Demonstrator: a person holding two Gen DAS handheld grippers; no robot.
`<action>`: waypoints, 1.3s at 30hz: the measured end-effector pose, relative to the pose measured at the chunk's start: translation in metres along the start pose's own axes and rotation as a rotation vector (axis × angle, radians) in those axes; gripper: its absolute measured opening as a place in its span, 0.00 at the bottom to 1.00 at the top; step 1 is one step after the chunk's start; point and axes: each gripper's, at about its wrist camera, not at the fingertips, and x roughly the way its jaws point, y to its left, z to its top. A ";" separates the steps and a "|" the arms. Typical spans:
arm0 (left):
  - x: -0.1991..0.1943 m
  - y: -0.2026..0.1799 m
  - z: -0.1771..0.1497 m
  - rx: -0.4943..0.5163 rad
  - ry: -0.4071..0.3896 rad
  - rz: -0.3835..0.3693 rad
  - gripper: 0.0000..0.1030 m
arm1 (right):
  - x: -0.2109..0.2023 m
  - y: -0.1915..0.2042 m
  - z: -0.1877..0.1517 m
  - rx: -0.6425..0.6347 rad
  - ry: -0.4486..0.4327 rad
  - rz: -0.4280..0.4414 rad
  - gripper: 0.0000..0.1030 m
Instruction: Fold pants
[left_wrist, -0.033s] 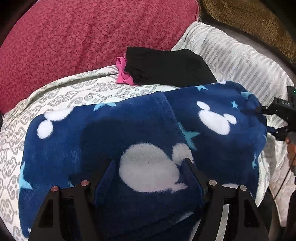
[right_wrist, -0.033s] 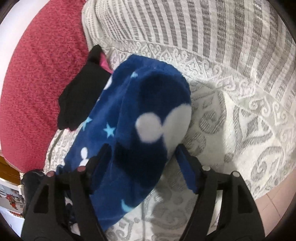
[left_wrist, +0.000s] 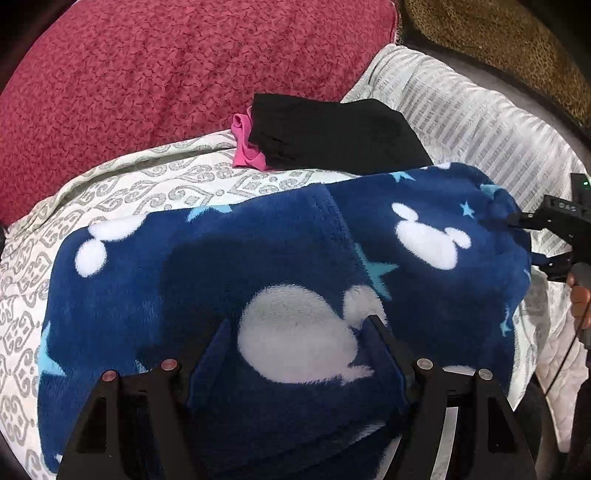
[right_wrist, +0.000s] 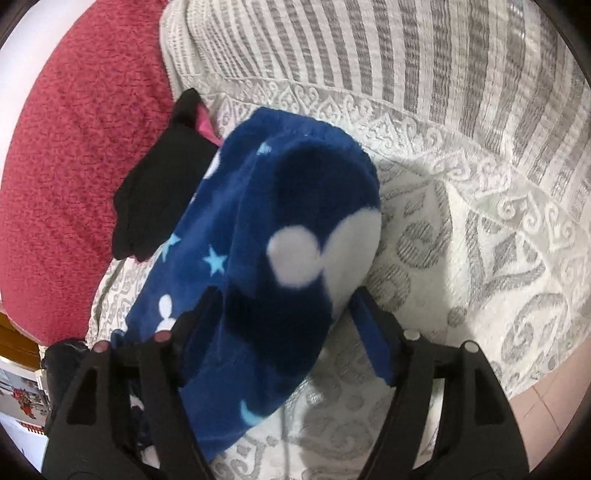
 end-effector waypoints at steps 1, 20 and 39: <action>-0.001 0.000 0.000 0.001 0.001 -0.003 0.73 | 0.002 -0.001 0.002 0.008 0.004 0.003 0.70; -0.002 0.004 -0.003 -0.020 -0.003 -0.009 0.76 | 0.017 0.010 0.025 -0.014 -0.093 -0.046 0.18; -0.029 0.053 -0.027 -0.129 -0.003 -0.085 0.76 | -0.008 0.247 -0.214 -1.378 -0.154 0.166 0.18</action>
